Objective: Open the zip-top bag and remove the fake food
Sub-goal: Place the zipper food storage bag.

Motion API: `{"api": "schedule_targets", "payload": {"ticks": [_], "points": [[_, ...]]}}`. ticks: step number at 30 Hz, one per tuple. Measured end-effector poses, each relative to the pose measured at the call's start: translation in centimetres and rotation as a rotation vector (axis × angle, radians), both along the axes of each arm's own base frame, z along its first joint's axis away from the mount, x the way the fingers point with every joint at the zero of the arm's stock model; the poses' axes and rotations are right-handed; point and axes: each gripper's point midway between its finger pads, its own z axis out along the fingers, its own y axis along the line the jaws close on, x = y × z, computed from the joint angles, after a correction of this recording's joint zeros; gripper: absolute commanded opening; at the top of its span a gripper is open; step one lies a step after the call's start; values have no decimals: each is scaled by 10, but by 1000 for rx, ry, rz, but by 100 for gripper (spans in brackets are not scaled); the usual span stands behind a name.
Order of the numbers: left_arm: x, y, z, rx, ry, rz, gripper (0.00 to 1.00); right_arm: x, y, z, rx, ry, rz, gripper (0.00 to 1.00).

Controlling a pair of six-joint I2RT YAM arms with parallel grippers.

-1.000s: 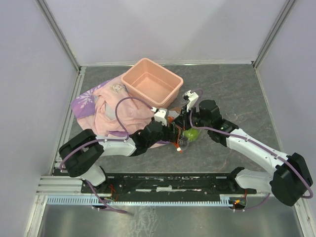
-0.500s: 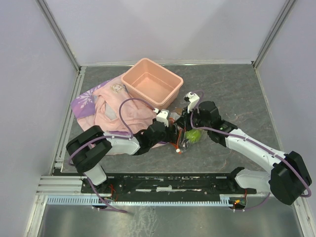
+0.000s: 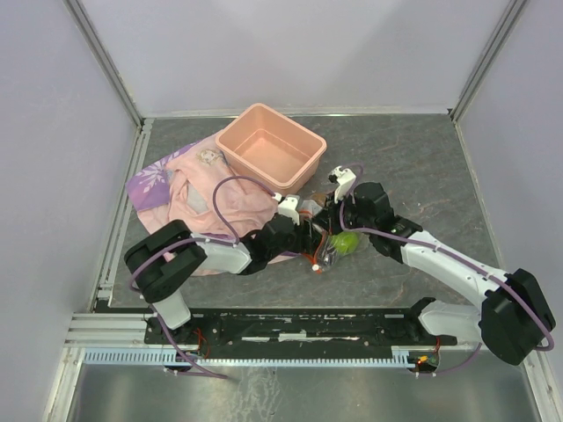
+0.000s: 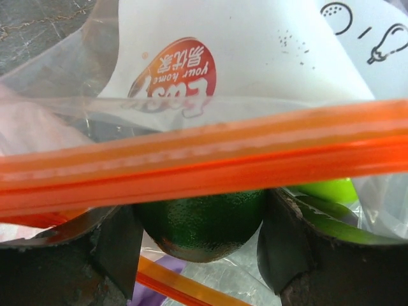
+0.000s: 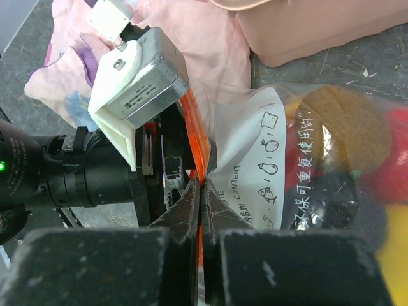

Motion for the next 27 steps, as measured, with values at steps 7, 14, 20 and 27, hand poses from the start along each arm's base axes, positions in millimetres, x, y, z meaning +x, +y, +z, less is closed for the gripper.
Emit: {"api": "schedule_targets", "payload": {"ticks": [7,14,20,27], "points": [[-4,5,16,-32,-14,-9,15,-5,0,-2,-2,0,12,2],[-16,14,58,-119,-68,-29,11,-8,-2,2,-2,-15,16,2],[-30,24,73,-141,-66,-61,9,-10,-6,2,-5,-26,10,2],[-46,34,88,-159,-59,-96,3,-13,-10,-2,-9,-24,6,2]]}}
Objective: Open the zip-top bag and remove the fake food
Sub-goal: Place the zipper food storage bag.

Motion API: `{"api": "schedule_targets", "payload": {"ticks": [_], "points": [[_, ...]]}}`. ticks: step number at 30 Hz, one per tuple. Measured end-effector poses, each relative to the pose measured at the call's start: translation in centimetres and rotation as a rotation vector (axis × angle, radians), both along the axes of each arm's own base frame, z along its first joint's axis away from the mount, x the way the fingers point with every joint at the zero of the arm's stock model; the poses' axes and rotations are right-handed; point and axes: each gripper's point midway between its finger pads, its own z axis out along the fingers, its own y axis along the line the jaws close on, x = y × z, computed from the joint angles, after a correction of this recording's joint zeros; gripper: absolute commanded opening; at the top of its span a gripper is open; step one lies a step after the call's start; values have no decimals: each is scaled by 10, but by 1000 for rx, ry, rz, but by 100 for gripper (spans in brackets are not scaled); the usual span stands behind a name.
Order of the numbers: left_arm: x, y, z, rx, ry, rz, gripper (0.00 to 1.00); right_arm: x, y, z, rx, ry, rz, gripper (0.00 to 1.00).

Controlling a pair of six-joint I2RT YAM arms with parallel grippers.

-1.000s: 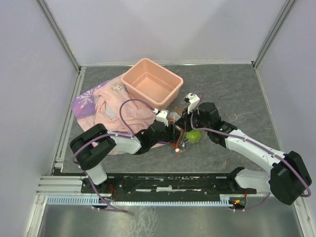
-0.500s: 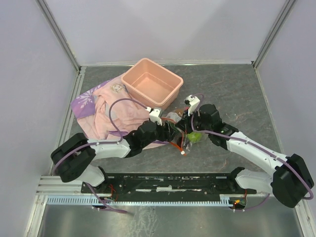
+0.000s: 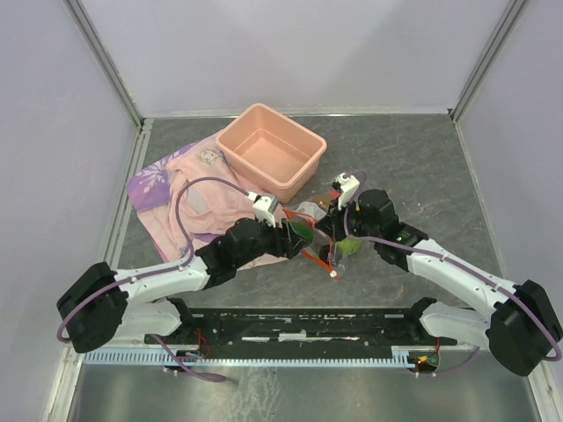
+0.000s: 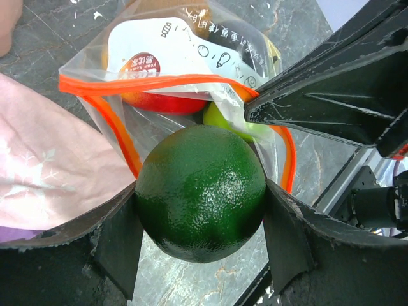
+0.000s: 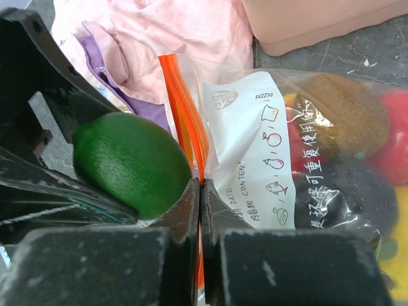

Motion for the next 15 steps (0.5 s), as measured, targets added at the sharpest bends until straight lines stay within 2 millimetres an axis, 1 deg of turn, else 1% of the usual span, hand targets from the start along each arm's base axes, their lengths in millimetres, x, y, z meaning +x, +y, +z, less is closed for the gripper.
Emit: {"api": "schedule_targets", "payload": {"ticks": [8,15], "points": [[0,16,19,-22,-8,14,3,0,-2,-1,-3,-1,-8,2],[8,34,39,-68,-25,36,3,0,-3,-2,-4,0,-11,2]]}}
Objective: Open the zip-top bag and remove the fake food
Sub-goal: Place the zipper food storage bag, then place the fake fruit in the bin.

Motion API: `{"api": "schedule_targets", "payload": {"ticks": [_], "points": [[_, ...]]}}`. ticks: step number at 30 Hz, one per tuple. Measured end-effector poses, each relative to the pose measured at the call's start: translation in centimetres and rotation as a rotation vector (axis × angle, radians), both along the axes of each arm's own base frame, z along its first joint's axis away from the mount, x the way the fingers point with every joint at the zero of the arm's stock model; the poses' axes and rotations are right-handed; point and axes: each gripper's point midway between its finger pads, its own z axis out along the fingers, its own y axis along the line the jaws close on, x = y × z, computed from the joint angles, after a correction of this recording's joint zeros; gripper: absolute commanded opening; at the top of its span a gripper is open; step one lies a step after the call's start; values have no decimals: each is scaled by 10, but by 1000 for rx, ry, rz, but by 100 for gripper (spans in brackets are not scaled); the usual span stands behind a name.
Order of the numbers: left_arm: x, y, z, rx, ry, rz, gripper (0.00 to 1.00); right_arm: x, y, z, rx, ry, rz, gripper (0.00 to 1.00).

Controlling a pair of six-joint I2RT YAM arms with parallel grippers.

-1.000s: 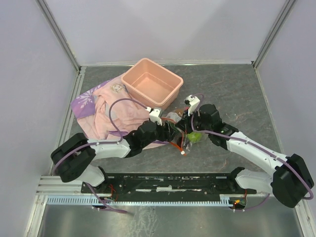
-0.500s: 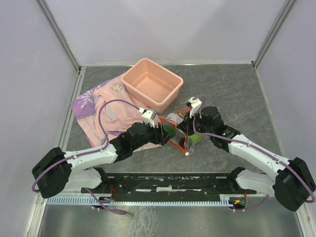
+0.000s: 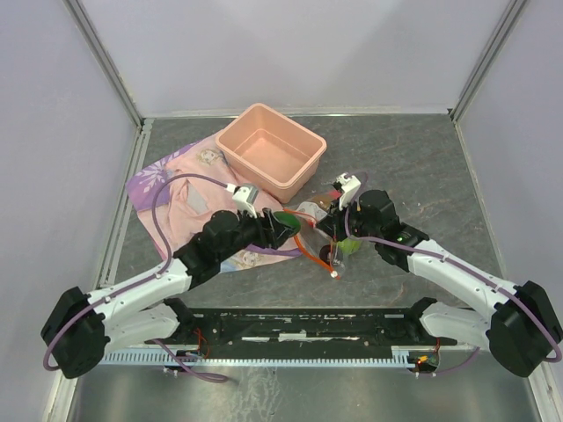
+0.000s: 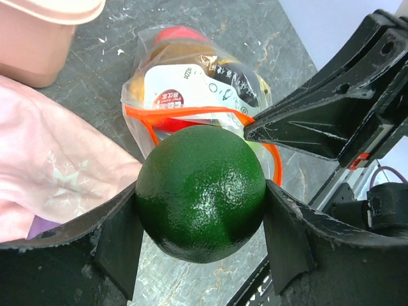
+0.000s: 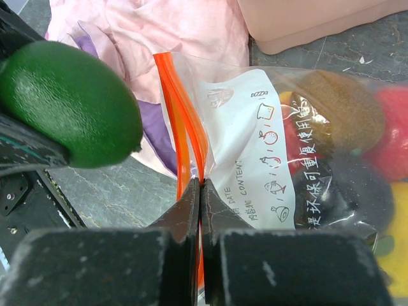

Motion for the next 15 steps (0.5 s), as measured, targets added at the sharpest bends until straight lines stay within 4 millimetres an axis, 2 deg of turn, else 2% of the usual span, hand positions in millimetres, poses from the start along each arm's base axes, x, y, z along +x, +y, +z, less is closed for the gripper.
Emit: {"api": "schedule_targets", "payload": {"ticks": [3,15], "points": [[4,6,5,-17,-2,3,3,0,0,0,0,0,0,2],[35,29,5,-65,54,41,3,0,0,-1,-1,1,-1,2]]}}
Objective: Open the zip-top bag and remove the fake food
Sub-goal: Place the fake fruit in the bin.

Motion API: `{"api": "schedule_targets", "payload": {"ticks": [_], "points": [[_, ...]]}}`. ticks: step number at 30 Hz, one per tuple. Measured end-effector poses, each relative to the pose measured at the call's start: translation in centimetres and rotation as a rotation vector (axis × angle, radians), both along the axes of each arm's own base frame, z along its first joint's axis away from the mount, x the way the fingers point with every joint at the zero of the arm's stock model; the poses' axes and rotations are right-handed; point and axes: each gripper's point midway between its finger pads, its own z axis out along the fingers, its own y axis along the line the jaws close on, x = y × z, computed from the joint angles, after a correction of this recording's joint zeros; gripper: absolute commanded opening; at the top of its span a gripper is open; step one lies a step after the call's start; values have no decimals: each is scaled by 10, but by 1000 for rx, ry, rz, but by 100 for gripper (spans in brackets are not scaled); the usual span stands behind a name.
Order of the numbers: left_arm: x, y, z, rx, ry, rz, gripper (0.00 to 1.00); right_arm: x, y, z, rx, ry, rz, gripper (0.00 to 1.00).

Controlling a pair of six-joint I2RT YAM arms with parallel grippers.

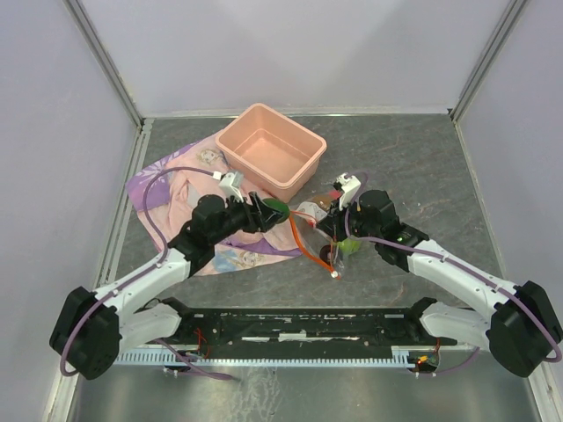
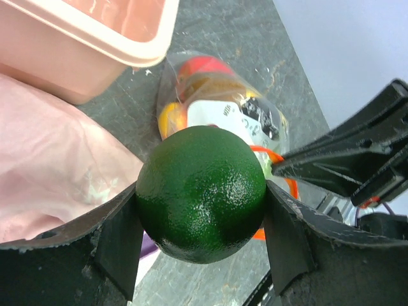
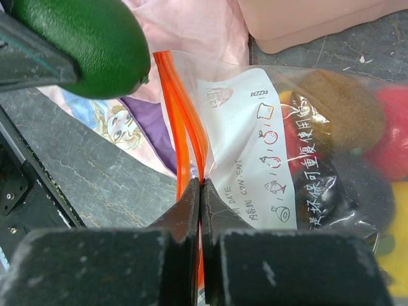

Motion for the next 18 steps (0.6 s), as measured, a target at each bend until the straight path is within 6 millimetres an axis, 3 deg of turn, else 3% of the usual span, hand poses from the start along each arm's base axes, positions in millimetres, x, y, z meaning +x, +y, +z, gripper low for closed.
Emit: {"api": "schedule_targets", "payload": {"ticks": [18], "points": [[43,9,15,-57,21,114,3,-1,-1,-2,-1,3,0,2]]}}
